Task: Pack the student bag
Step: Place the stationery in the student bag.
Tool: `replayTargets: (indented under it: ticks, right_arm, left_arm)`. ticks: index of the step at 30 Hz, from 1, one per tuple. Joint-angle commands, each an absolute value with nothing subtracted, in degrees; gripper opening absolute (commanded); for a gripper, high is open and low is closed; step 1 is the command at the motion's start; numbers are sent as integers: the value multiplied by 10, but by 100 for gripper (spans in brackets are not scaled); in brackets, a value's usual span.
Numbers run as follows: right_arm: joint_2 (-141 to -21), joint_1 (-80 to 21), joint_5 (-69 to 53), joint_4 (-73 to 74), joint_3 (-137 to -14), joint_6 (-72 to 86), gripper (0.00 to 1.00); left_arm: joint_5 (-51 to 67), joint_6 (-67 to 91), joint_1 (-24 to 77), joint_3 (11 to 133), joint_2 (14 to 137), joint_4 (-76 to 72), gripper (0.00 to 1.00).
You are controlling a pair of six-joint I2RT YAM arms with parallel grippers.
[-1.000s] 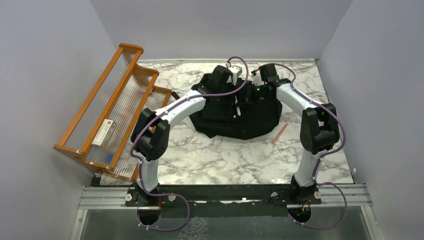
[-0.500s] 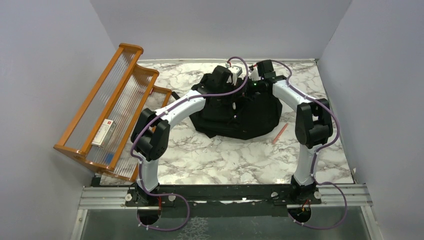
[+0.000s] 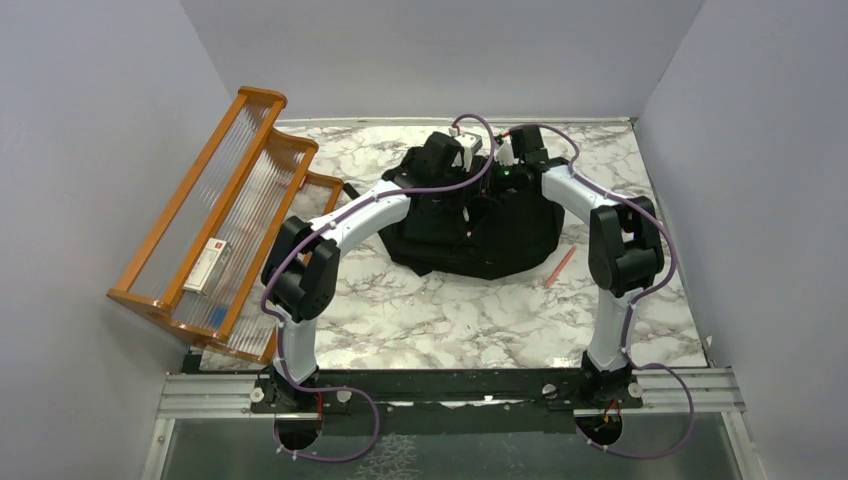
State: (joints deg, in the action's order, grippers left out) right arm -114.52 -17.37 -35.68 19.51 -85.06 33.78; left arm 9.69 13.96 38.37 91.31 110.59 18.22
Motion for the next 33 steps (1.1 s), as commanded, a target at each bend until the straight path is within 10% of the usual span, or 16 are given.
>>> replayTargets:
  ticks: [1, 33]
  right_arm:
    - [-1123, -188, -361, 195, -842, 319, 25]
    - [-833, -185, -42, 192, -660, 249, 25]
  left_arm:
    - [126, 149, 389, 911, 1091, 156, 0]
    - [140, 147, 388, 922, 1110, 155, 0]
